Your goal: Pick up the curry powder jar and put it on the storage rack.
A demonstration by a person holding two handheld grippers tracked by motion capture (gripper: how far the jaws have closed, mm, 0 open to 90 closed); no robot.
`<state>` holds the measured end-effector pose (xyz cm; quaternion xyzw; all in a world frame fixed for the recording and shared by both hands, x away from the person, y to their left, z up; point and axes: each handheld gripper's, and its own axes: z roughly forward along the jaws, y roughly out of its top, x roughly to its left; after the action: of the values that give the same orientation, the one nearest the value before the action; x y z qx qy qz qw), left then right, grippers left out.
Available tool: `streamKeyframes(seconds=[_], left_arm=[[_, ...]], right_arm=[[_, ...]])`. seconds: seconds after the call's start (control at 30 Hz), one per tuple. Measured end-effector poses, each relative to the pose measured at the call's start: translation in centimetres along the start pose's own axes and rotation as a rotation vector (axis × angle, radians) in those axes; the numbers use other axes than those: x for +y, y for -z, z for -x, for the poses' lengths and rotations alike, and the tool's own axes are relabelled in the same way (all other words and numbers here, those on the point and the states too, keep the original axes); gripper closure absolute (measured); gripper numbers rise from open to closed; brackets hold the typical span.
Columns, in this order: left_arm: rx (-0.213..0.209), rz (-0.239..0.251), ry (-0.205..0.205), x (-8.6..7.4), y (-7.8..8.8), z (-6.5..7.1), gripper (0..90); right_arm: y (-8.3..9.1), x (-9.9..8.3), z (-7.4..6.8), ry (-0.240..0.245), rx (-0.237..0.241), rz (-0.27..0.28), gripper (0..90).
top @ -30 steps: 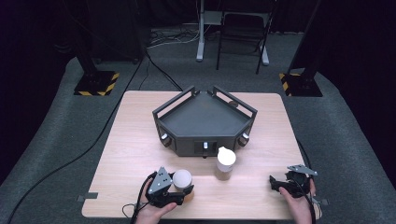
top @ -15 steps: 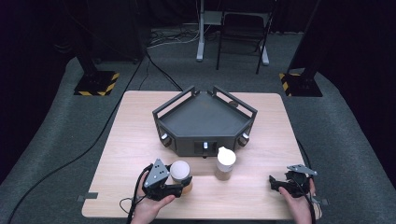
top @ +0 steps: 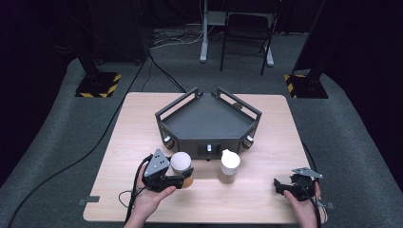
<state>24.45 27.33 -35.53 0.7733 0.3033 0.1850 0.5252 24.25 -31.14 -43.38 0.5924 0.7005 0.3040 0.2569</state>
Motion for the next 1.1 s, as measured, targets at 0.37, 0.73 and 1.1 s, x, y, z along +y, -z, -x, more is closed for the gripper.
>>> streamKeyframes(seconds=[0.37,0.73,1.1], left_arm=[[0.022,0.013,-0.004,2.3,0.2,-0.8,34.1],[0.023,0.035,0.005,4.4,-0.6,-1.4,34.1],[0.037,0.026,-0.016,7.2,-2.0,-1.8,34.1]], right_arm=[[0.0,0.0,0.0,0.000,0.000,0.000,0.0],[0.0,0.0,0.0,-0.001,0.000,0.000,0.0],[0.0,0.0,0.0,0.000,0.000,0.000,0.0]])
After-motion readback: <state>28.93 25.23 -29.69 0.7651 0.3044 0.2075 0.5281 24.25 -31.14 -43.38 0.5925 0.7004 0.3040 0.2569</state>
